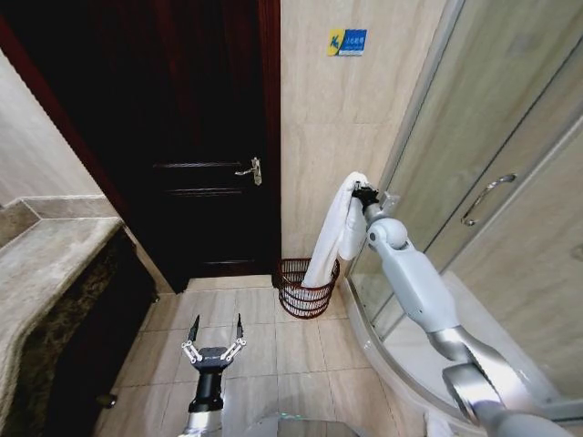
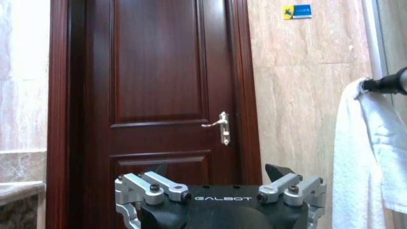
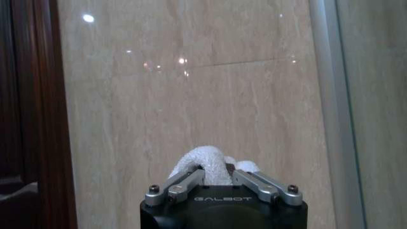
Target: Discard the used towel into the hamper.
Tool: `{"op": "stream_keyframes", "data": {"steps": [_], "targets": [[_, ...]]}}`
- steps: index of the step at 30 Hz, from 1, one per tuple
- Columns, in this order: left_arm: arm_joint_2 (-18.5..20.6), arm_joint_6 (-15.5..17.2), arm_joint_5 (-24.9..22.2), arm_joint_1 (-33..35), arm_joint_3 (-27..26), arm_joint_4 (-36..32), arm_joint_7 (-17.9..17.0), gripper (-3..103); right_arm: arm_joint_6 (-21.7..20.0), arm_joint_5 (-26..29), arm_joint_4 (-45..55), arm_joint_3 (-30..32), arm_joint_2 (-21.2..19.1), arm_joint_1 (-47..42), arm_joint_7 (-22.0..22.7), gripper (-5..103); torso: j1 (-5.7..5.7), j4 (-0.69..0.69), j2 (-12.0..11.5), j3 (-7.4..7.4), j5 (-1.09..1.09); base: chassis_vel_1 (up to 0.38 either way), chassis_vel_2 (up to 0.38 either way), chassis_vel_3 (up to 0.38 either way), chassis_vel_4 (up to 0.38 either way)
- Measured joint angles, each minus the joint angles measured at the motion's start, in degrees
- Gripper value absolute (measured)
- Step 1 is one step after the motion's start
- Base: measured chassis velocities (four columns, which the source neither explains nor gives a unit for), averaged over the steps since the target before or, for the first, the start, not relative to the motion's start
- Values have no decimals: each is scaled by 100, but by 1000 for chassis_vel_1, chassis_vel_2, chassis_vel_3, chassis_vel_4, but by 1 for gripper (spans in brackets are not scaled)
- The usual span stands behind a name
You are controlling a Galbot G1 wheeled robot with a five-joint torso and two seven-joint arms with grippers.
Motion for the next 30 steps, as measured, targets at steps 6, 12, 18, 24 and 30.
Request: {"op": "stream_keyframes", "data": {"steps": [6,12,18,24,30], "targets": [[2,-16,28,-4,25,26,21,100,0,-55,0,-10,42,7,-24,5,-73,-1,-155,-79,4,0,0,0,0],[7,-16,43,-31,31,69,74,100,0,-66,-50,-49,72,118,-20,5,-166,0,-365,-200,1,0,0,0,0],[-18,-15,80,-33,46,81,91,100,18,-88,-34,-2,71,69,-37,5,-242,-1,-533,-292,4,0,0,0,0],[-42,-37,90,-23,50,97,95,100,24,-87,-50,0,41,73,-96,5,-326,-4,-718,-394,4,-18,13,17,-15],[-22,-61,65,-42,48,168,68,100,26,-89,-43,-101,65,116,-72,5,-405,2,-894,-487,4,-68,63,69,-72]]}}
